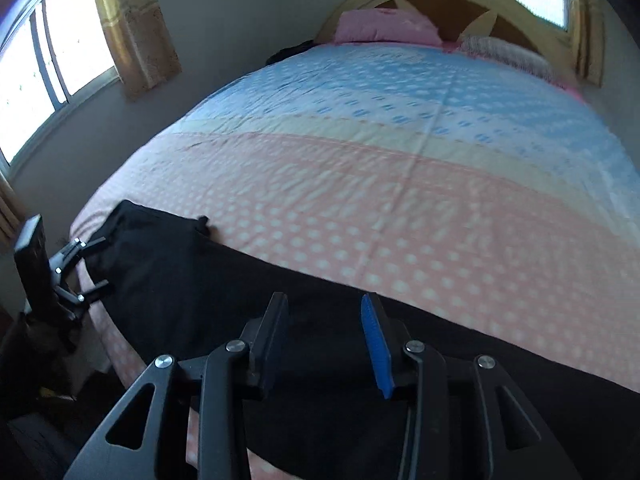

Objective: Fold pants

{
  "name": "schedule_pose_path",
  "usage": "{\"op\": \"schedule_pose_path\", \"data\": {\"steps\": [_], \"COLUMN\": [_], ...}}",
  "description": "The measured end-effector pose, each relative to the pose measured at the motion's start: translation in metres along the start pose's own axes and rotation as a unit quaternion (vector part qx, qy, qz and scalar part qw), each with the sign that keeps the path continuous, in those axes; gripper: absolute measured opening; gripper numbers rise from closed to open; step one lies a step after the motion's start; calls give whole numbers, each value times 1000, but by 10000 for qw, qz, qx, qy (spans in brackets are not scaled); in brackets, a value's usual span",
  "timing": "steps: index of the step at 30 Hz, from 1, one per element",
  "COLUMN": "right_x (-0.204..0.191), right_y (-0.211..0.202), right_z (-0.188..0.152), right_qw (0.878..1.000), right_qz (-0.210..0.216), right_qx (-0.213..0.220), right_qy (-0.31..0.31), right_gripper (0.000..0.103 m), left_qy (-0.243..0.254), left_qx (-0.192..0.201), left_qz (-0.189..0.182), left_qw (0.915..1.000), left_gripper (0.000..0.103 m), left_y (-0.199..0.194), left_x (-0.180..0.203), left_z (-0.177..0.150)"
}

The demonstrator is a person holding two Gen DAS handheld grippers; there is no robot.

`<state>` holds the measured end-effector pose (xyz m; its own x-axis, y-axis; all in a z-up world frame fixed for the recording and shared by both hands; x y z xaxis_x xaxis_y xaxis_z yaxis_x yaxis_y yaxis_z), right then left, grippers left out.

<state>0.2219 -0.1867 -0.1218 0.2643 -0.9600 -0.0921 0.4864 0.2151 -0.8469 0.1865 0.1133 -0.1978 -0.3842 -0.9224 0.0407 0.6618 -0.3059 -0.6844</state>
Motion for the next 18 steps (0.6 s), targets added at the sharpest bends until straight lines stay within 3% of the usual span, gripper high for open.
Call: {"op": "schedule_pose_path", "data": {"steps": [5,11,13,18], "right_x": [21,1,6,17], "right_y": [-37,-19,-14,-11], "right_z": [-55,-111,-120,-121], "right_qw": [9948,9708,9638,9593], "right_qz": [-838,-1598,-1817,-1993], "right_qx": [177,-110,-175,-102], "right_qy": [-544,-1785,-1944,-1999], "right_gripper": [40,40,40,40], "left_qy": [171,620,607,420], "left_qx": [-20,-131,-141,-221], "left_qz": [-235,-284,-289,-135], "left_qw": [9996,9976,9976,9988], "left_gripper": [98,98,98,98], "left_y": [4,16,20,24], "left_x": [27,63,66,55], "left_z": [7,19,24,23]}}
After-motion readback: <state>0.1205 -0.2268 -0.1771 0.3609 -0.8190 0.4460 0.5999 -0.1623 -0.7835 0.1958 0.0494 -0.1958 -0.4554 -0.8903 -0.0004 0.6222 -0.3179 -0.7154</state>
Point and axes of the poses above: each gripper's, at about its wrist camera, not at the fingertips, and y roughly the way its jaws point, x to its right, z to its top, the point moved 7 cm from there along y, roughly the way its jaws point, and after that the axes turned 4 degrees about -x, right-handed, at the moved point
